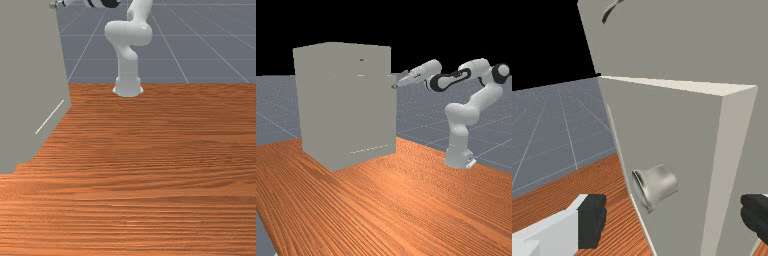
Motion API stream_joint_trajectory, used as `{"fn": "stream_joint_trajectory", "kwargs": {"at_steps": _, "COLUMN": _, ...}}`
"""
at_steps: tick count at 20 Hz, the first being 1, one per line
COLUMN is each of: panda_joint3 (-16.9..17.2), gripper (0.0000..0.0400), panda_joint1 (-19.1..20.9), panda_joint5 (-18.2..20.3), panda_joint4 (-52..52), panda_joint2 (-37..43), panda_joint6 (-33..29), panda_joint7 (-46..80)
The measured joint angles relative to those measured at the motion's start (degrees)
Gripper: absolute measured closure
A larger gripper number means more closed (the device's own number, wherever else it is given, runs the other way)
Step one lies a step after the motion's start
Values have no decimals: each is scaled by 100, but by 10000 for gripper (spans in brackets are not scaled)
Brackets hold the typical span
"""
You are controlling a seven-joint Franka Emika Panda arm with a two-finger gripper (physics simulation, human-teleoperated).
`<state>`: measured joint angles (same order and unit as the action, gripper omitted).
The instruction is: Open the cabinet door
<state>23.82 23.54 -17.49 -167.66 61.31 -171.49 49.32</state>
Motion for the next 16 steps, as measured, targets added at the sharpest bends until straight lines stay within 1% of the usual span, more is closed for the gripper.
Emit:
{"fn": "stream_joint_trajectory", "kwargs": {"at_steps": 5, "panda_joint3": -4, "gripper": 0, "panda_joint1": -48, "panda_joint5": -5, "panda_joint4": 13, "panda_joint2": -67, "panda_joint6": -121, "panda_joint7": -2}}
{"fn": "stream_joint_trajectory", "kwargs": {"at_steps": 8, "panda_joint3": -14, "gripper": 0, "panda_joint1": -197, "panda_joint5": 23, "panda_joint4": -30, "panda_joint2": 8, "panda_joint6": -95, "panda_joint7": -3}}
{"fn": "stream_joint_trajectory", "kwargs": {"at_steps": 9, "panda_joint3": -73, "gripper": 0, "panda_joint1": -205, "panda_joint5": 27, "panda_joint4": -43, "panda_joint2": 21, "panda_joint6": -85, "panda_joint7": 20}}
{"fn": "stream_joint_trajectory", "kwargs": {"at_steps": 11, "panda_joint3": -352, "gripper": 0, "panda_joint1": -198, "panda_joint5": 75, "panda_joint4": -103, "panda_joint2": 70, "panda_joint6": -71, "panda_joint7": 209}}
{"fn": "stream_joint_trajectory", "kwargs": {"at_steps": 16, "panda_joint3": -1409, "gripper": 0, "panda_joint1": -237, "panda_joint5": 140, "panda_joint4": -288, "panda_joint2": 190, "panda_joint6": -62, "panda_joint7": 843}}
